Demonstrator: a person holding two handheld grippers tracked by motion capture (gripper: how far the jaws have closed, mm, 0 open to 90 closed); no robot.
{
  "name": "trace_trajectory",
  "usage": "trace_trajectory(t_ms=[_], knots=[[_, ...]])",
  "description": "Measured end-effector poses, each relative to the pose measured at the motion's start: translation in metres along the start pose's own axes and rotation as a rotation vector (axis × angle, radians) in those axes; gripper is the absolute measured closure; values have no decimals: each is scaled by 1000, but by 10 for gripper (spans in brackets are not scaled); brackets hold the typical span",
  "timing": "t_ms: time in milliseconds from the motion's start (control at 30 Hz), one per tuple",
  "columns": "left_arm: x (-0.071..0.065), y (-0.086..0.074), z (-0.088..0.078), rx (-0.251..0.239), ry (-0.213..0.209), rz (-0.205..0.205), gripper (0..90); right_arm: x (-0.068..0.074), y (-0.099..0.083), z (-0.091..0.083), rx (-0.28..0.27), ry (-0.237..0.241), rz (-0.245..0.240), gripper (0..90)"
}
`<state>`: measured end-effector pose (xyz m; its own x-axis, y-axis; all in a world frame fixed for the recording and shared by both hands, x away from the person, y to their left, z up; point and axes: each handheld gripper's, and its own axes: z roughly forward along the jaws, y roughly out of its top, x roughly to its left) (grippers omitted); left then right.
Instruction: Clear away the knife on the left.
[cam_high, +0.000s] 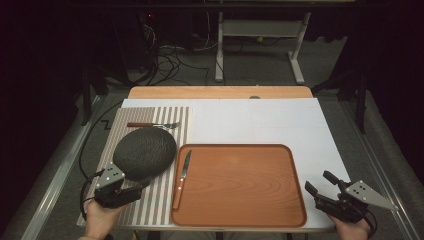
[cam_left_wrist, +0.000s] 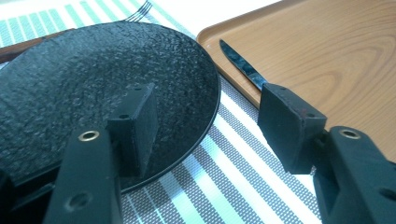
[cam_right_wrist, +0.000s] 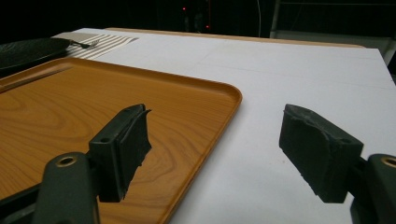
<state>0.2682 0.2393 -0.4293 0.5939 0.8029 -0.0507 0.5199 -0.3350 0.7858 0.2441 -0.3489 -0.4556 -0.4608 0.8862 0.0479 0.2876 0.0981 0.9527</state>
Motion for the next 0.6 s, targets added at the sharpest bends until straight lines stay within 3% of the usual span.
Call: trace_trajectory(t_ms=[600], knots=[[8, -16, -16, -67, 34, -30, 356, 0, 0, 0, 1, -2, -2, 246]])
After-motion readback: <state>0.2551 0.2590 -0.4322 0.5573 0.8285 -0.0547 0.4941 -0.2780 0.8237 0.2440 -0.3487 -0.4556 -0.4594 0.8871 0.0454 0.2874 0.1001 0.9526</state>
